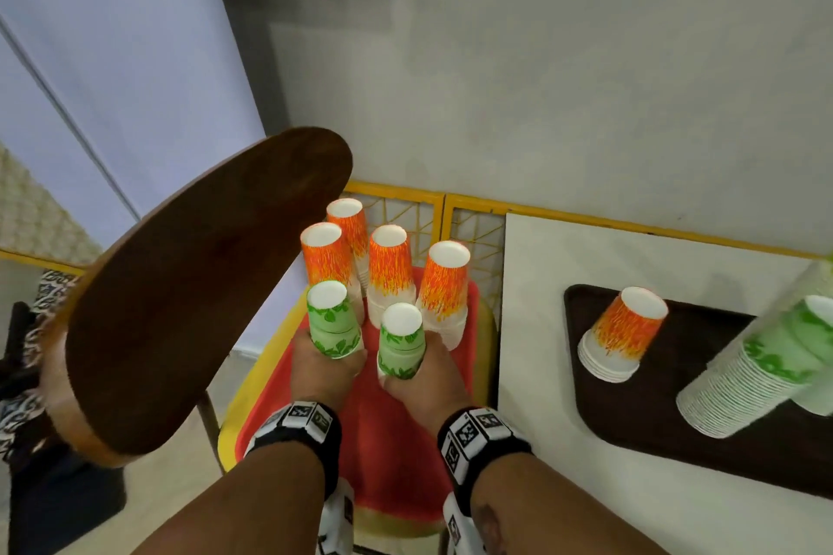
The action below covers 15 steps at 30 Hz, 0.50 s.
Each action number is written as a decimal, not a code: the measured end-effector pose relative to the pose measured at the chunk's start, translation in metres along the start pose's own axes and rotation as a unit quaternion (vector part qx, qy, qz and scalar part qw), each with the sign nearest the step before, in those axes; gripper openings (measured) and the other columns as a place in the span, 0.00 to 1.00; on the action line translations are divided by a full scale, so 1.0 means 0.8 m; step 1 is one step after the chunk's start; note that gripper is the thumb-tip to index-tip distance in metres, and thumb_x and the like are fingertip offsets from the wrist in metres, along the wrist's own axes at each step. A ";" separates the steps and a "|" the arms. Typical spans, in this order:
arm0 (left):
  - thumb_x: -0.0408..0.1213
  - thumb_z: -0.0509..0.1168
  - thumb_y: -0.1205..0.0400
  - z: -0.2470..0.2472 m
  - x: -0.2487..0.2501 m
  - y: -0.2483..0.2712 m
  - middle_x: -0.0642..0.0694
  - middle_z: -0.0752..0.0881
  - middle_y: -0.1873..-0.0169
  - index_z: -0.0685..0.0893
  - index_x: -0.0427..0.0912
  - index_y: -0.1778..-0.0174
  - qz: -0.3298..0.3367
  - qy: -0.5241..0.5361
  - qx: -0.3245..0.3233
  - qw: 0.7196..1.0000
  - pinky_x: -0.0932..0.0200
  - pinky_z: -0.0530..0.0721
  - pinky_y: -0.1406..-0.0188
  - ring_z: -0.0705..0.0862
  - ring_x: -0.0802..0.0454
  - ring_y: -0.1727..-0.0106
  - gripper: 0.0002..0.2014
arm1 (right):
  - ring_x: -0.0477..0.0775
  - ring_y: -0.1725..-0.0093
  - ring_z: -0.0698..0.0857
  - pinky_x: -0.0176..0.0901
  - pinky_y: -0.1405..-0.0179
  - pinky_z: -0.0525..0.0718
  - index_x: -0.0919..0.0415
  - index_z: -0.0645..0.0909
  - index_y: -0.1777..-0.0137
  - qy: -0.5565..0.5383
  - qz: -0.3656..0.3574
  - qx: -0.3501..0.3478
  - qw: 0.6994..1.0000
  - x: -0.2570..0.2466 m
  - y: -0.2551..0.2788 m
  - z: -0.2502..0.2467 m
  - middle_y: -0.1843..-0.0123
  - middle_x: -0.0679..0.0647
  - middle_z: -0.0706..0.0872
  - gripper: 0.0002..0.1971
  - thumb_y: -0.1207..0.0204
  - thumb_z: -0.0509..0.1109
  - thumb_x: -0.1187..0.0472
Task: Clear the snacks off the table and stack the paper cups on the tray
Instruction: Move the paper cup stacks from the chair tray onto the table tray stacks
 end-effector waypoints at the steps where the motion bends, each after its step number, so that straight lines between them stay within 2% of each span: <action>1: 0.30 0.81 0.32 0.001 -0.001 0.002 0.51 0.84 0.66 0.78 0.49 0.60 -0.006 -0.005 -0.004 1.000 0.60 0.81 0.64 0.85 0.55 0.66 0.18 | 0.46 0.43 0.86 0.48 0.41 0.87 0.47 0.73 0.37 -0.005 -0.007 0.002 1.000 -0.004 0.007 -0.013 0.43 0.43 0.85 0.36 0.46 0.82 0.44; 3: 0.43 0.83 0.40 0.009 0.007 0.012 0.49 0.90 0.59 0.82 0.44 0.48 0.017 0.003 -0.015 1.000 0.50 0.90 0.57 0.91 0.48 0.58 0.26 | 0.45 0.44 0.86 0.49 0.42 0.87 0.47 0.73 0.37 -0.012 -0.022 0.013 1.000 -0.011 0.019 -0.042 0.43 0.43 0.85 0.36 0.45 0.81 0.43; 5: 0.46 0.83 0.40 0.024 0.024 0.027 0.49 0.91 0.56 0.81 0.44 0.44 0.044 0.011 -0.019 0.999 0.43 0.90 0.51 0.91 0.49 0.56 0.30 | 0.42 0.46 0.87 0.47 0.43 0.88 0.45 0.74 0.38 -0.028 -0.038 0.025 0.999 -0.019 0.032 -0.078 0.45 0.42 0.86 0.34 0.44 0.81 0.44; 8: 0.41 0.83 0.32 0.048 0.066 0.067 0.53 0.87 0.56 0.77 0.45 0.42 0.075 0.036 -0.016 0.996 0.50 0.84 0.50 0.87 0.50 0.56 0.28 | 0.31 0.50 0.83 0.30 0.48 0.81 0.44 0.72 0.33 -0.052 -0.070 0.029 0.996 -0.029 0.056 -0.140 0.46 0.36 0.84 0.34 0.38 0.82 0.52; 9: 0.41 0.83 0.31 0.059 0.082 0.083 0.54 0.87 0.58 0.76 0.46 0.43 0.084 0.044 -0.023 0.995 0.53 0.82 0.52 0.87 0.51 0.57 0.26 | 0.28 0.50 0.83 0.28 0.48 0.79 0.43 0.71 0.33 -0.052 -0.083 0.030 0.995 -0.027 0.063 -0.160 0.47 0.34 0.84 0.34 0.37 0.82 0.53; 10: 0.42 0.82 0.32 0.072 0.094 0.097 0.53 0.88 0.59 0.78 0.46 0.45 0.101 0.044 -0.032 0.993 0.53 0.83 0.54 0.88 0.50 0.58 0.25 | 0.27 0.49 0.82 0.28 0.48 0.80 0.40 0.72 0.34 -0.048 -0.094 0.029 0.994 -0.025 0.071 -0.181 0.47 0.34 0.84 0.33 0.37 0.82 0.52; 12: 0.49 0.80 0.34 0.106 0.117 0.125 0.49 0.91 0.60 0.82 0.47 0.45 0.115 0.049 -0.036 0.992 0.51 0.87 0.57 0.91 0.47 0.57 0.25 | 0.33 0.45 0.84 0.38 0.43 0.85 0.37 0.72 0.39 -0.038 -0.108 0.032 0.993 -0.022 0.086 -0.223 0.45 0.37 0.84 0.29 0.39 0.82 0.47; 14: 0.56 0.79 0.34 0.144 0.143 0.161 0.49 0.91 0.58 0.81 0.50 0.43 0.117 0.074 -0.034 0.990 0.46 0.88 0.53 0.90 0.46 0.55 0.27 | 0.41 0.42 0.85 0.48 0.41 0.87 0.41 0.73 0.38 -0.023 -0.123 0.048 0.991 -0.013 0.100 -0.271 0.43 0.41 0.85 0.31 0.42 0.80 0.40; 15: 0.57 0.79 0.33 0.162 0.159 0.182 0.50 0.90 0.57 0.80 0.51 0.43 0.117 0.079 -0.029 0.990 0.45 0.87 0.50 0.90 0.46 0.55 0.27 | 0.43 0.42 0.85 0.50 0.41 0.87 0.42 0.73 0.38 -0.018 -0.133 0.061 0.989 -0.008 0.106 -0.296 0.42 0.41 0.85 0.33 0.42 0.79 0.38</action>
Point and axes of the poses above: each hand's wrist, its own y-axis away from the middle knuckle, its own z-axis out of the palm, x = y × z, the point moved 1 cm from there along -y, towards the middle knuckle
